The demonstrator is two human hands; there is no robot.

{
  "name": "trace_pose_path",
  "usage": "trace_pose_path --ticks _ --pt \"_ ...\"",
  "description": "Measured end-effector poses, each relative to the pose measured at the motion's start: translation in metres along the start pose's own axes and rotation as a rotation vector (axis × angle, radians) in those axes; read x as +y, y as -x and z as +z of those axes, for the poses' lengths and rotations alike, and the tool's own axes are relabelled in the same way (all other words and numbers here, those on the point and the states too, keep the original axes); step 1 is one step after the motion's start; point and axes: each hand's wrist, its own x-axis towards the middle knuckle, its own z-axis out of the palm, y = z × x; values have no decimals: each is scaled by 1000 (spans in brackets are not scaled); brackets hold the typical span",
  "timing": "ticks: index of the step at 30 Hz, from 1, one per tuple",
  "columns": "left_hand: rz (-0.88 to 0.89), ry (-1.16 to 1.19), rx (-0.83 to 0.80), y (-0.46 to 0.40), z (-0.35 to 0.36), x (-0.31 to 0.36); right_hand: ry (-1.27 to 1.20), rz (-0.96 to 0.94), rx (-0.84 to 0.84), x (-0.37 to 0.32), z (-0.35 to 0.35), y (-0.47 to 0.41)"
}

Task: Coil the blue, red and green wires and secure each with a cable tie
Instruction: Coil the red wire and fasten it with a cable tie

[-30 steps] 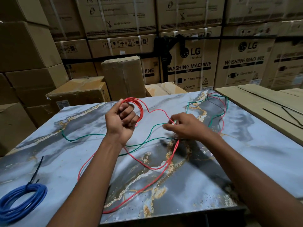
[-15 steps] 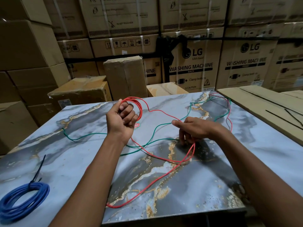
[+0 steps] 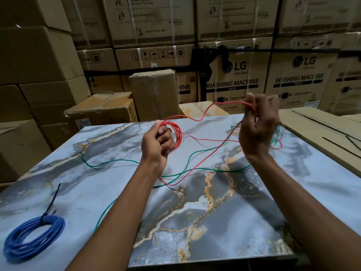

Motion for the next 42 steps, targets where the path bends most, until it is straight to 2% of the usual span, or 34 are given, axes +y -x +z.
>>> trace_pose_path --ticks 3,6,8,9,11,13,15,18,22,28,31,33,39,42 --pt "4 -37 46 -2 -5 -2 199 -92 -426 29 7 21" --pt "-7 -114 100 -4 -8 -8 289 40 -946 39 6 34" --pt "-20 -148 130 -4 -8 -10 335 41 -1108 33 5 35" --pt "-26 -159 143 -4 -8 -11 357 9 -1123 28 4 35" --pt "-28 -190 177 -4 -7 -13 363 -97 -1021 10 2 35" --pt "-11 -257 199 -4 -6 -14 242 -198 -884 -17 -1 33" --pt "14 -360 212 -3 -4 -15 26 -212 -830 -43 -2 37" --pt "42 -454 190 -1 -1 -17 -223 21 -842 -64 6 55" --pt "7 -425 125 -2 -1 -17 -452 390 -999 -59 12 53" --pt "-297 -196 -213 7 3 -10 -836 895 -849 -37 6 14" --pt "-380 -103 -309 15 8 -7 -919 1074 -869 -28 0 3" --pt "-384 -37 -309 16 9 -3 -860 1045 -931 -20 -5 -1" --pt "-314 209 -253 8 -1 -4 -443 579 -1006 1 -21 -9" --pt "-220 331 -143 0 -12 2 -329 441 -981 7 -27 -13"
